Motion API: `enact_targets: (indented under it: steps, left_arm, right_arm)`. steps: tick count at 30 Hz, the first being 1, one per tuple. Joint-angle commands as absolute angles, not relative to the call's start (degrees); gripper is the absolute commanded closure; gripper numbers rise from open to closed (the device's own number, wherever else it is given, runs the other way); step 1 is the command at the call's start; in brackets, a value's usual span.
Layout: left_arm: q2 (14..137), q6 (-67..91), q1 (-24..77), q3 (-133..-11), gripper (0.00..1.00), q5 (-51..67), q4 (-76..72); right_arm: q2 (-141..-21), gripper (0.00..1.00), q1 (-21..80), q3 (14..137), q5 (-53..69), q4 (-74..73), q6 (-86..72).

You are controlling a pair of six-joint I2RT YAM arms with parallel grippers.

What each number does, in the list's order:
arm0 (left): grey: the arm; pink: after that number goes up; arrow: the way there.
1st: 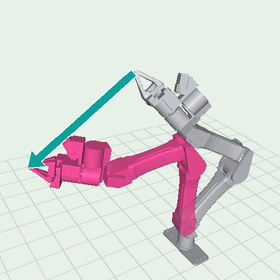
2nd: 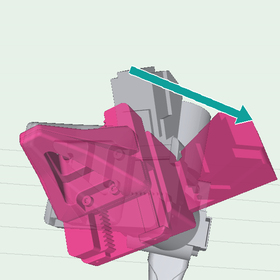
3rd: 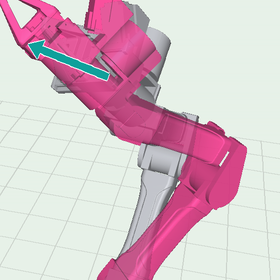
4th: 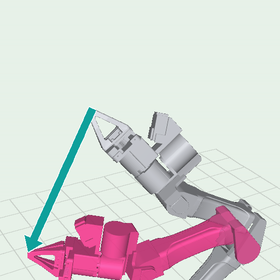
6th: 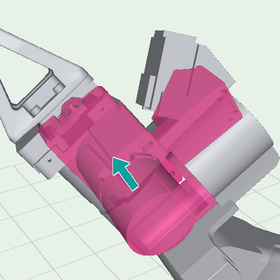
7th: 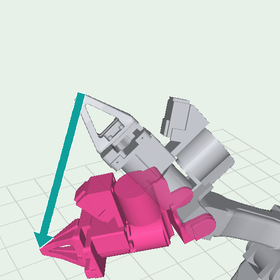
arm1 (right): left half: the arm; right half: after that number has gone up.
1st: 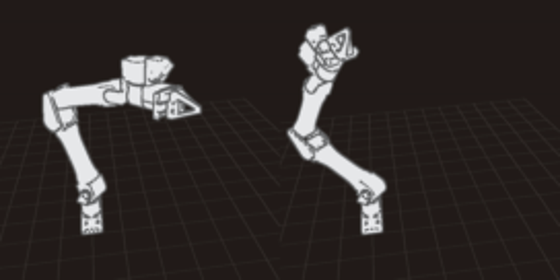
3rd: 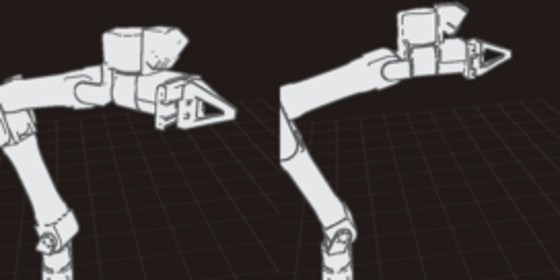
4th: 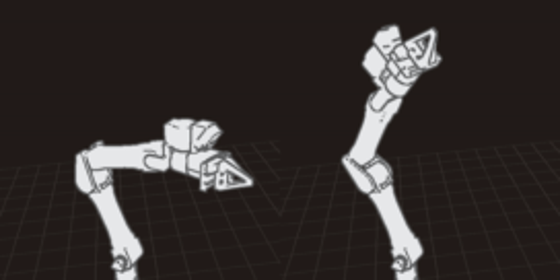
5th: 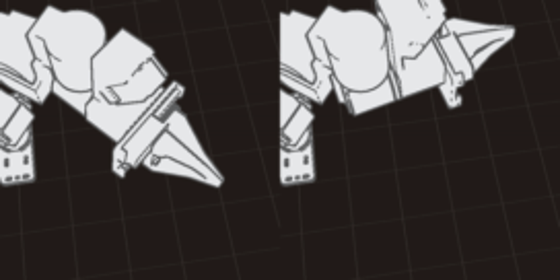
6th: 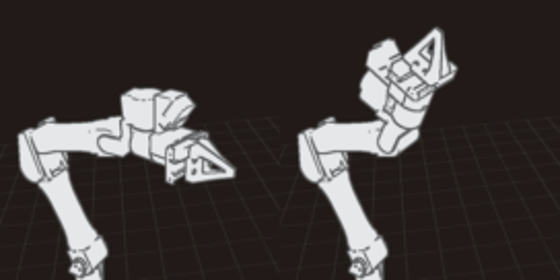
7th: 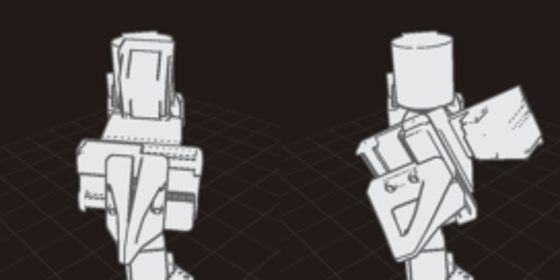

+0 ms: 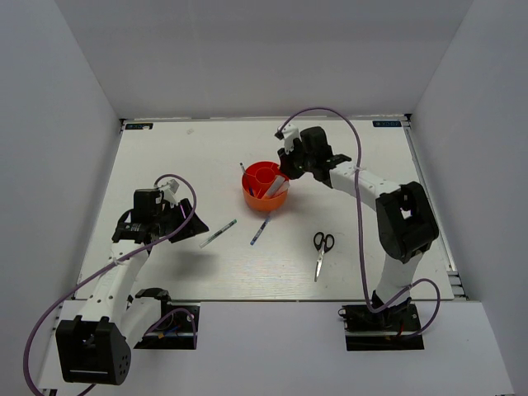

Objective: Sort the stationery into containers
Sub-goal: Place the stationery in the storage box, then pick up the pen from the center of the board.

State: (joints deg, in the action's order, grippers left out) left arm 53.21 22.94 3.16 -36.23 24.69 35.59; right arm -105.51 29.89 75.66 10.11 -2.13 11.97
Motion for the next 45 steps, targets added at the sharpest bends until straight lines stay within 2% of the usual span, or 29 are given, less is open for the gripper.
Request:
enact_targets:
  steps: [1, 12, 13, 16, 23, 28, 32, 33, 35, 36, 37, 38, 41, 42, 43, 44, 45]
  left_arm:
    - [53.26, 22.24, 2.9, -36.3, 0.37, 25.66, 35.24]
    - [53.44, 22.15, 2.9, -36.3, 0.37, 25.22, 35.42]
    - [53.44, 22.24, 2.99, -36.3, 0.37, 25.22, 35.42]
    - [53.52, 22.15, 2.9, -36.3, 0.37, 25.31, 35.51]
    - [53.52, 22.15, 2.9, -36.3, 0.37, 25.49, 35.42]
    - [53.44, 22.15, 2.99, -36.39, 0.37, 25.4, 35.25]
    - [53.53, 22.24, 2.99, -36.39, 0.39, 25.49, 35.42]
    - [53.61, 22.15, 2.9, -36.21, 0.4, 25.66, 35.25]
    - [54.05, 22.06, 2.99, -36.12, 0.55, 26.37, 35.07]
    - [54.4, 22.06, 2.99, -36.3, 0.62, 26.98, 35.07]
    - [54.75, 22.06, 2.99, -36.21, 0.7, 27.24, 35.07]
    - [55.02, 22.06, 2.9, -36.3, 0.81, 27.42, 34.98]
    - [56.16, 21.89, 2.99, -36.47, 0.84, 28.47, 34.45]
    - [56.42, 21.88, 2.99, -36.56, 0.79, 28.91, 34.37]
    - [57.3, 21.62, 3.08, -36.74, 0.72, 29.44, 33.84]
    - [57.74, 21.62, 3.25, -37.0, 0.63, 29.53, 33.66]
    - [58.35, 21.19, 3.51, -37.7, 0.46, 29.62, 33.49]
  right_arm:
    - [-105.47, 1.0, 29.0, 77.96, 16.78, -2.11, 8.97]
    - [-106.61, 0.99, 29.09, 78.22, 19.51, -1.93, 7.21]
    - [-106.7, 0.89, 29.0, 78.4, 19.51, -2.02, 7.03]
    - [-107.22, 0.7, 29.18, 78.84, 19.08, -2.46, 7.03]
    - [-106.44, 0.56, 29.09, 78.66, 17.4, -2.55, 7.12]
    - [-104.42, 0.54, 28.83, 78.31, 16.17, -2.37, 7.47]
    - [-101.87, 0.58, 28.74, 77.87, 12.84, -2.73, 8.0]
    - [-100.73, 0.71, 28.83, 77.87, 6.92, -2.9, 8.35]
    - [-99.32, 0.93, 28.83, 77.96, 0.3, -4.91, 6.87]
    - [-98.62, 1.0, 28.65, 77.96, -9.13, -5.44, 6.07]
    - [-96.96, 1.0, 28.74, 77.52, -11.23, -6.15, 5.98]
    - [-96.25, 1.0, 27.96, 77.35, -13.25, -6.5, 6.06]
    - [-92.39, 1.0, 26.46, 72.88, -14.6, -13.06, 6.15]
    - [-90.98, 0.99, 26.28, 71.82, -11.63, -15.36, 6.33]
    - [-90.18, 0.72, 25.58, 71.63, -6.12, -18.08, 6.68]
    - [-88.52, 0.61, 24.88, 71.37, -3.63, -23.06, 7.03]
    - [-86.77, 0.51, 24.79, 69.02, 2.57, -27.03, 8.68]
